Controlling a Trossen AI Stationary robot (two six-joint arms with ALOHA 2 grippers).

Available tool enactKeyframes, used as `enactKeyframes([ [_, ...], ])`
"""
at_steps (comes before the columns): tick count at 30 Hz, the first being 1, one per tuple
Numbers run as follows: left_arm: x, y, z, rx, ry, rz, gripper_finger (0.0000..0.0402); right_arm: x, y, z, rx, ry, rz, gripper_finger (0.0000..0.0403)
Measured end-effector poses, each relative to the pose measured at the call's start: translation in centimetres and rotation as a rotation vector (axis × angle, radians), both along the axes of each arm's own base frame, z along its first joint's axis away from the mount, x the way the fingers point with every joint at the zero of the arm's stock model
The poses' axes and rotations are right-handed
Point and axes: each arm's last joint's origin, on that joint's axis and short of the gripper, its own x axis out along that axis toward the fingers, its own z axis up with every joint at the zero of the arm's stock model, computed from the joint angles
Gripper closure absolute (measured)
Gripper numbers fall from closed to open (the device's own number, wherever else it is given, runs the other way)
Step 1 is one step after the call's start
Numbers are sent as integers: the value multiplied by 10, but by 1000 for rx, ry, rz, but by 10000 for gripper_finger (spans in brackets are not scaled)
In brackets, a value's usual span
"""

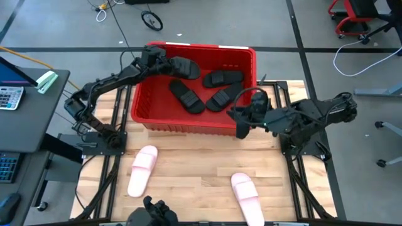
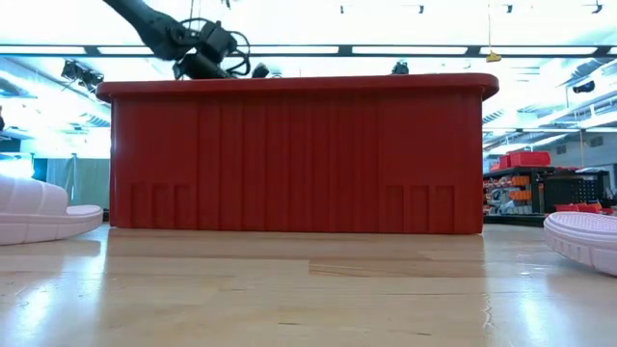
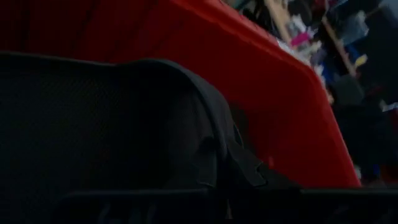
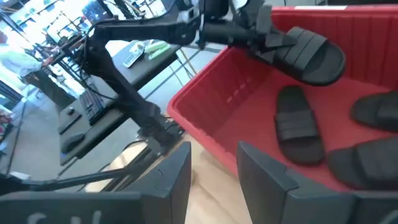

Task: Pick and place slides into bin
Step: Put the black slide into the red bin

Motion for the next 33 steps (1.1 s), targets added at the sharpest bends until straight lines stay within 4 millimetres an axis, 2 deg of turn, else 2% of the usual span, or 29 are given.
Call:
enactKeyframes([
  [7,12,12,-57,-138,-70,59,387,-3,-16,5,-19,20,32,269],
  [9,18,19,-66,-124,-101,65,386,-5,-20,6,-26,27,58,269],
  [14,27,40,-72,-51,-134,76,385,-9,-22,9,-18,34,130,269],
  [19,30,57,-82,-96,-140,101,383,-9,-21,8,-24,55,170,269],
  [24,28,62,-98,-126,-104,123,364,-10,-21,6,-18,72,180,269],
  [29,23,66,-100,-78,-46,127,343,-10,-21,6,-17,72,179,269],
  [33,21,67,-100,-43,-11,116,304,-10,-21,6,-17,71,179,269],
])
